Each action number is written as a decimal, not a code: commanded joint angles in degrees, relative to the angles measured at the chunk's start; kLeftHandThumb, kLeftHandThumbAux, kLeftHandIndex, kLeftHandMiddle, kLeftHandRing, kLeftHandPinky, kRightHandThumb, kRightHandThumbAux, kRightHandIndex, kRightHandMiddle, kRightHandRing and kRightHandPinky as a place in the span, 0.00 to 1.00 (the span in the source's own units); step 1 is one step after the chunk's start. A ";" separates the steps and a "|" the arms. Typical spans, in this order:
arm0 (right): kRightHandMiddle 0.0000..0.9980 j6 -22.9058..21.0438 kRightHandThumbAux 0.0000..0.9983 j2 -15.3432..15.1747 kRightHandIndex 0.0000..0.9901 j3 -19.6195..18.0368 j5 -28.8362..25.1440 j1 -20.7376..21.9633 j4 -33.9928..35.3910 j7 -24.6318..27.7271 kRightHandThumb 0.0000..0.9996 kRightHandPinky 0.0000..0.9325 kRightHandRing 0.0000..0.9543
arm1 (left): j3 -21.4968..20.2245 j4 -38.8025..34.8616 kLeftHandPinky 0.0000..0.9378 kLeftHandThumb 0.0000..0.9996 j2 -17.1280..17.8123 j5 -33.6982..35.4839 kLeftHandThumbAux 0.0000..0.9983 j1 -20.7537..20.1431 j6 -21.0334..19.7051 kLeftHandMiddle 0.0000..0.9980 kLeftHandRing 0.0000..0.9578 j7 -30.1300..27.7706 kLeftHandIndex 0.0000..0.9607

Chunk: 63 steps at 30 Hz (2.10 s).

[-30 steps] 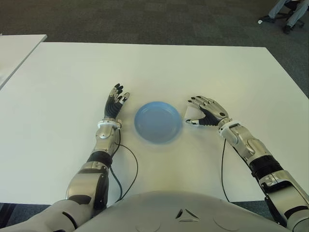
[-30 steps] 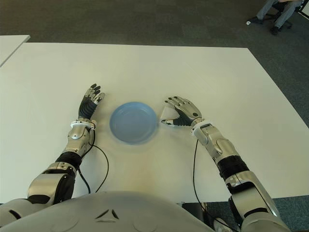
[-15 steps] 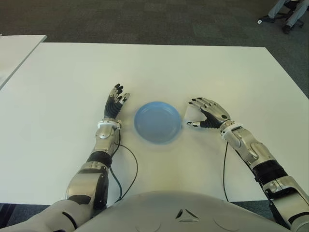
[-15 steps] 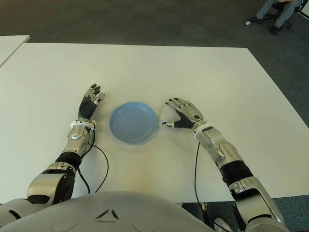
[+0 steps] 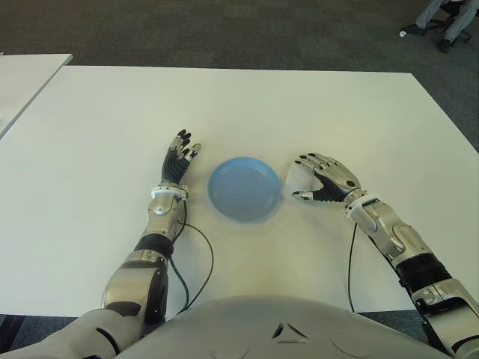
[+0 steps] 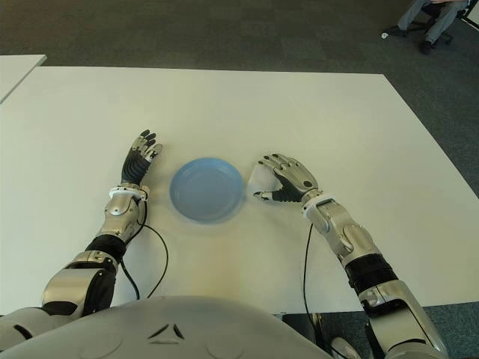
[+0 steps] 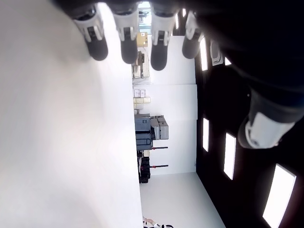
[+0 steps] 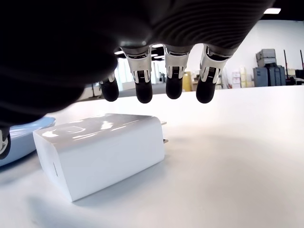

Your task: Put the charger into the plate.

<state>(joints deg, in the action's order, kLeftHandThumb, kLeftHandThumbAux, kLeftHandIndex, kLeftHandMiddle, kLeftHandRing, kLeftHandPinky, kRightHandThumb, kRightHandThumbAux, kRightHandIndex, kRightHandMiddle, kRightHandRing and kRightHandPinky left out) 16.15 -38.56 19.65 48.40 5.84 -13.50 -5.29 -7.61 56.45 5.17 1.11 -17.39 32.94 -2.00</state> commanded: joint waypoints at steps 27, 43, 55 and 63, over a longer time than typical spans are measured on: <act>0.00 -0.41 0.28 0.70 0.00 0.63 0.95 -0.08 -3.76 -0.54 0.28 0.00 0.00 | 0.56 1.64 0.05 0.00 -0.33 -0.40 0.51 3.54 -2.07 0.12 0.09 -0.84 0.05; 0.00 0.08 0.29 1.46 0.00 1.30 0.62 1.30 -6.24 -1.33 0.27 0.00 0.00 | 0.48 0.10 0.06 0.00 -0.69 -0.09 0.51 4.46 -2.79 0.13 0.10 -0.94 0.05; 0.00 0.54 0.28 2.34 0.00 2.20 0.67 4.10 -8.82 -1.71 0.27 0.00 0.00 | 0.39 -0.02 0.07 0.00 -0.82 -0.03 0.52 4.48 -2.78 0.13 0.11 -0.79 0.06; 0.00 0.90 0.27 2.94 0.00 2.81 0.73 5.57 -9.83 -2.59 0.27 0.00 0.00 | 0.31 0.25 0.07 0.00 -0.68 -0.02 0.52 4.33 -3.09 0.13 0.11 -0.80 0.06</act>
<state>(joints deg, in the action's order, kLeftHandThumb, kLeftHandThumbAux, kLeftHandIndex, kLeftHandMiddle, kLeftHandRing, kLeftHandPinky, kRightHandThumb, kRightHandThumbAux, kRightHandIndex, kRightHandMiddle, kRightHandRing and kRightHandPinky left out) 16.57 -36.26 21.51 49.11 10.88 -22.27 -7.90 -7.73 54.24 4.95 1.17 -15.84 32.93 -2.51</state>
